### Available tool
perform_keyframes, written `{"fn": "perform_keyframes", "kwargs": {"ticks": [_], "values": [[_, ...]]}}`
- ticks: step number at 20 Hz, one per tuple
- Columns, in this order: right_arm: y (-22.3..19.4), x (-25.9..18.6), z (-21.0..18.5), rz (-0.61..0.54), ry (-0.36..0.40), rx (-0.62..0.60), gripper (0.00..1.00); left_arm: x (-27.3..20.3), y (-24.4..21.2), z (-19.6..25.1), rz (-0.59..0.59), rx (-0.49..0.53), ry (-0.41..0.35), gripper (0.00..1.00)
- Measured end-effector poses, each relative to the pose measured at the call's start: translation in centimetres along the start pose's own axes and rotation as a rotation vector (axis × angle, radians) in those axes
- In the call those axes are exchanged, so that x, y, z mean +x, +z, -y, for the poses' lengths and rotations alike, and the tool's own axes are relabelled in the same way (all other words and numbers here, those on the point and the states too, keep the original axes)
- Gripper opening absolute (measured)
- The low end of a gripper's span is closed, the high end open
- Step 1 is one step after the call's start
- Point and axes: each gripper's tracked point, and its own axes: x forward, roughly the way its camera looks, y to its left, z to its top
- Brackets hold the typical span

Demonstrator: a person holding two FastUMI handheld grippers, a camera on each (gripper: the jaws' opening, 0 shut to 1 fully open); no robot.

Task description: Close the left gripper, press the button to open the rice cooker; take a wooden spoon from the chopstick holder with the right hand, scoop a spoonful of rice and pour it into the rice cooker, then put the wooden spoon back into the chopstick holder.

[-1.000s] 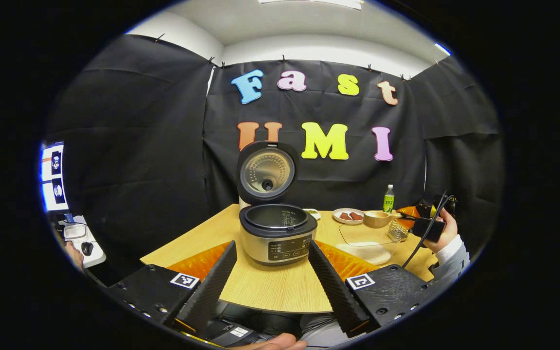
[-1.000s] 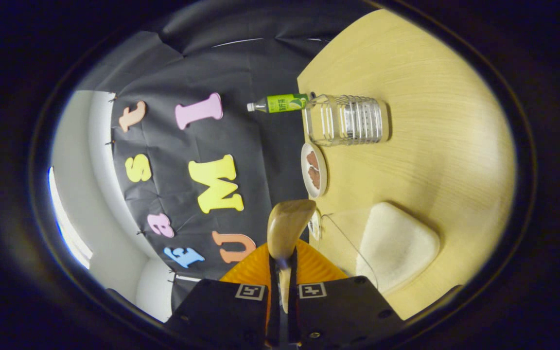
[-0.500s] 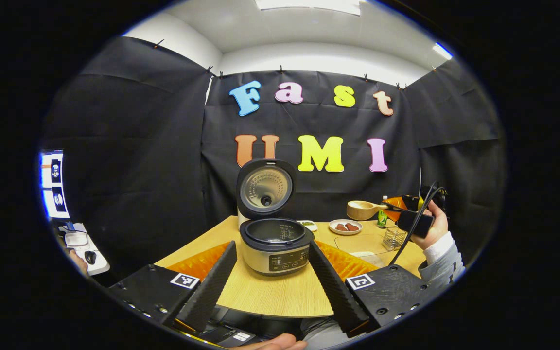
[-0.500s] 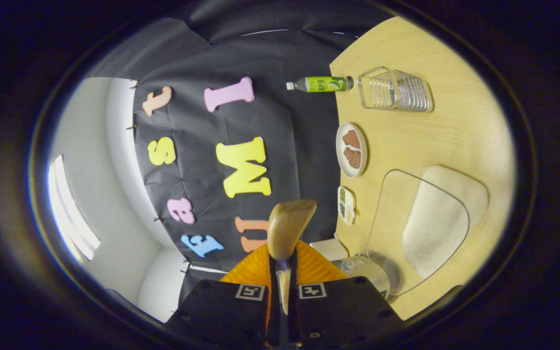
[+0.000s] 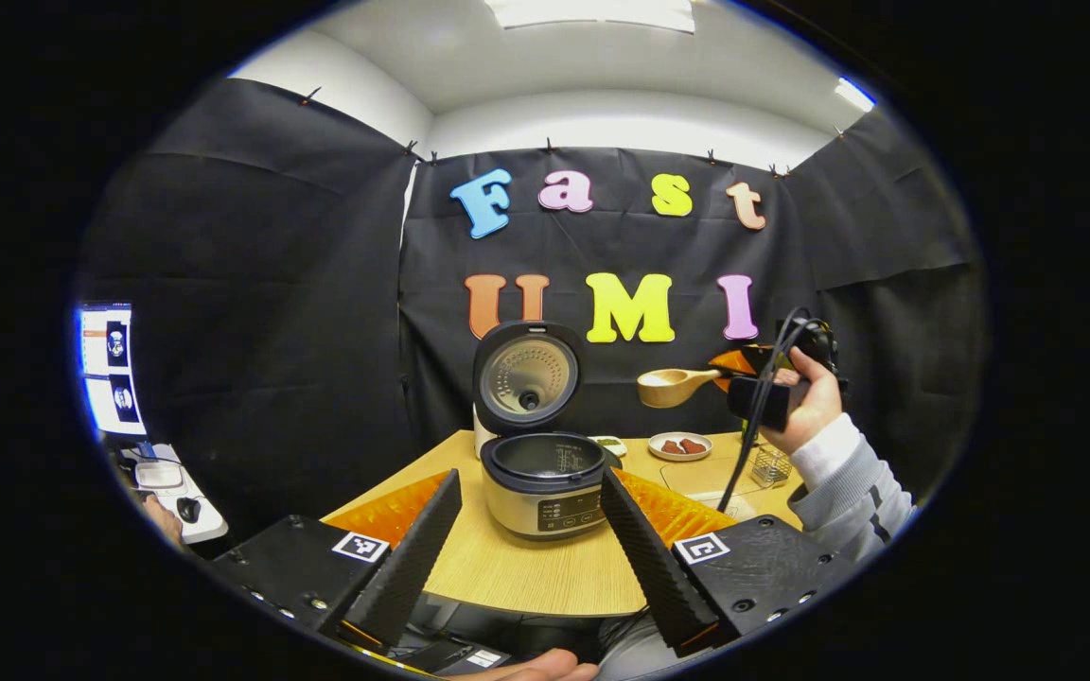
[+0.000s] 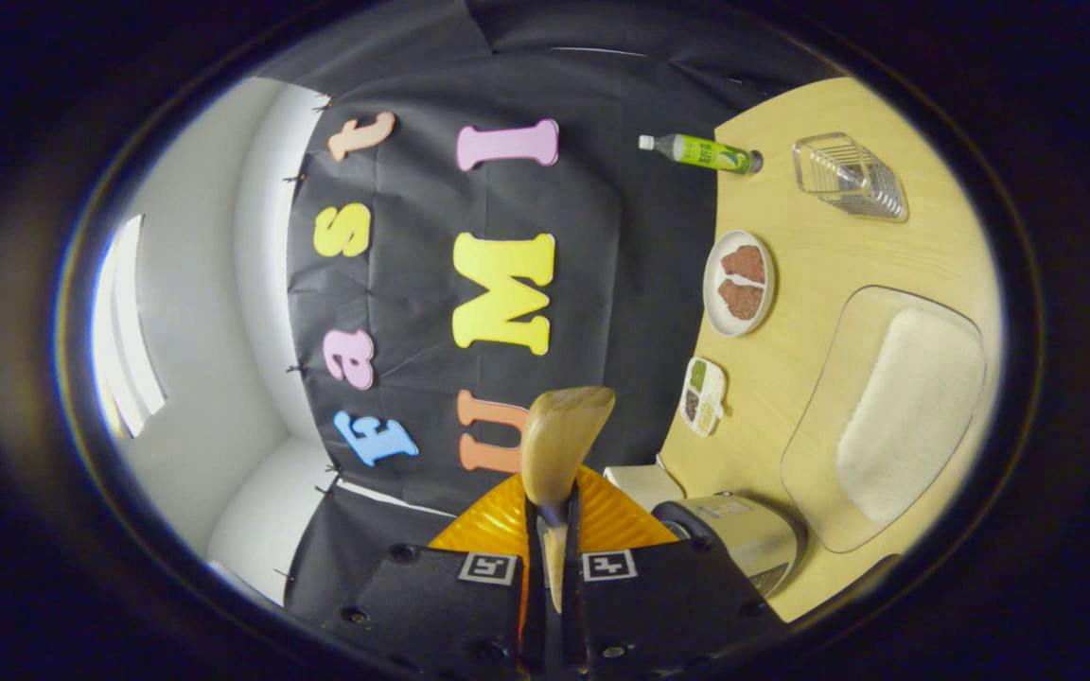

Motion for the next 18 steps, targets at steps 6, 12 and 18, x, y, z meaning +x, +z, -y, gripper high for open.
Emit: {"fn": "perform_keyframes", "kwargs": {"ticks": [6,12,18], "values": [[-6.1,2.4,-3.2,0.015,-0.008,-0.217,0.12,-0.8,-0.4,-1.7,0.002,-0.007,0.011,0.84],[-8.2,3.3,-3.2,0.092,-0.042,-0.37,0.12,-1.6,-1.0,-3.9,-0.003,-0.015,0.034,0.94],[-10.1,5.4,-1.3,0.066,-0.145,-0.499,0.12,-2.5,-0.4,-5.3,0.013,-0.017,0.041,0.95]]}}
